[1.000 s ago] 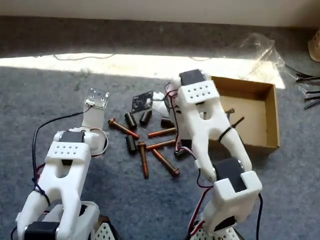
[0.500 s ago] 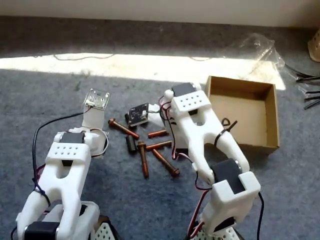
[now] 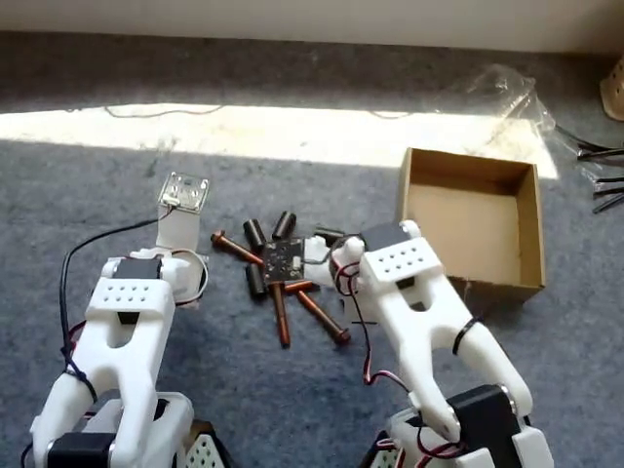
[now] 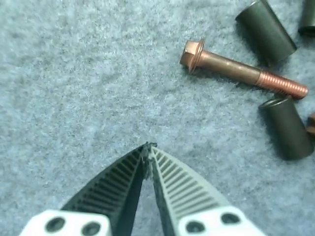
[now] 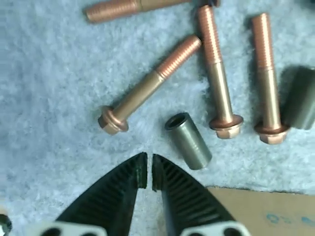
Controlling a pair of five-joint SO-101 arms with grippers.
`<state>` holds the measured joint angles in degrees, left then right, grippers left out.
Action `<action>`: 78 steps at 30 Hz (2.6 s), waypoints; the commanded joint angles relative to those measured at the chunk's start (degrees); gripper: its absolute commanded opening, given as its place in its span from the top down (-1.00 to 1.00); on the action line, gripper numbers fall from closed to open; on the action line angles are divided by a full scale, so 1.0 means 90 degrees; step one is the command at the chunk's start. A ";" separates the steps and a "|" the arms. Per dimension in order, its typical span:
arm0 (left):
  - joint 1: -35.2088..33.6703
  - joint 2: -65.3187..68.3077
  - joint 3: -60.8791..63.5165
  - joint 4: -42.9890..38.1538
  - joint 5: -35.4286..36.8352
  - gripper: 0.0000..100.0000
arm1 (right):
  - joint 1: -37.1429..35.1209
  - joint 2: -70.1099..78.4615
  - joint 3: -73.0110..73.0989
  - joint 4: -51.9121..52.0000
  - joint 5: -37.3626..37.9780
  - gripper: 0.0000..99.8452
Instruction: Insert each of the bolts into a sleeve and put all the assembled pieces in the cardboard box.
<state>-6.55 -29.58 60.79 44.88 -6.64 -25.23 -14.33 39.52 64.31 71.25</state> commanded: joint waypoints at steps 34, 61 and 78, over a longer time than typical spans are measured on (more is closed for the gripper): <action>-0.0073 0.0044 -0.0024 -0.0264 0.0010 0.99 | 0.0200 -0.0308 0.0484 -0.1060 0.2325 0.73; -0.0073 0.0044 0.0200 -0.0713 0.0010 0.99 | 0.0357 0.1118 0.0845 -0.1890 0.1983 0.82; -0.0073 0.0044 0.0210 -0.0742 0.0010 0.99 | 0.0484 0.1548 0.0747 -0.1900 0.2335 0.82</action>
<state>-6.55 -29.23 63.08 39.08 -6.73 -23.12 -2.64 46.29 48.04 91.47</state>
